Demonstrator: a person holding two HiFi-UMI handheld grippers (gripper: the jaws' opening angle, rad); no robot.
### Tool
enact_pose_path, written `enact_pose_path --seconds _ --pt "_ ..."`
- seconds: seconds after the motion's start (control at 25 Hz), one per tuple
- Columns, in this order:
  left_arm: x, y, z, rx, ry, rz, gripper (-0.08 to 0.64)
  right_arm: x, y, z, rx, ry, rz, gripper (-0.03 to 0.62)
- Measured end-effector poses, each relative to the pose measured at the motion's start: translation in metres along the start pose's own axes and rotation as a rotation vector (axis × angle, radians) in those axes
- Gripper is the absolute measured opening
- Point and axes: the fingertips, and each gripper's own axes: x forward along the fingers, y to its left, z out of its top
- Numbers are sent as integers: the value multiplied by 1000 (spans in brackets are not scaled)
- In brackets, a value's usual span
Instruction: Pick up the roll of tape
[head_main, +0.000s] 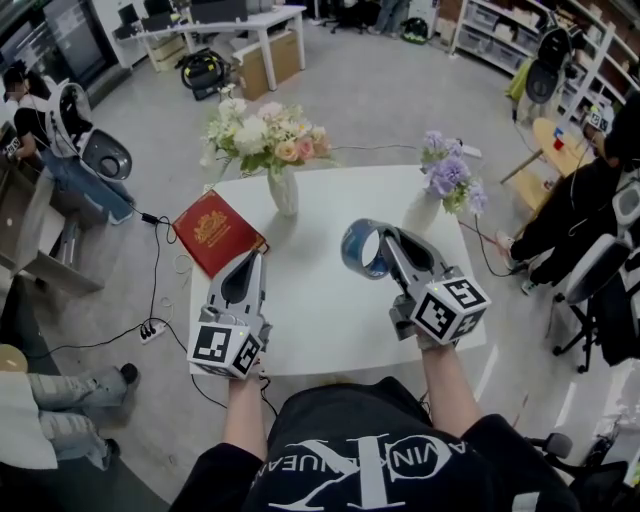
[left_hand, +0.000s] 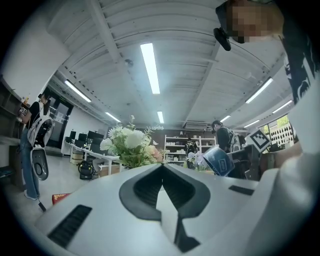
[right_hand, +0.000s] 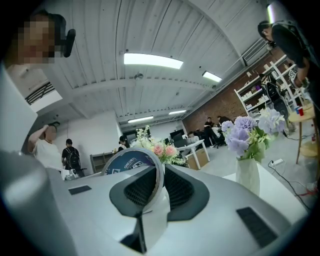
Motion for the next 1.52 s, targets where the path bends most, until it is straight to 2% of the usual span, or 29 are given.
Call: enact_pose_path --seconds 0.48,1.52 --pt "0 0 1 3 -4 -3 2 1 4 4 -4 -24 23 64" --pt "0 -3 -8 -20 17 3 2 -3 -1 -1 4 -10 28 64"
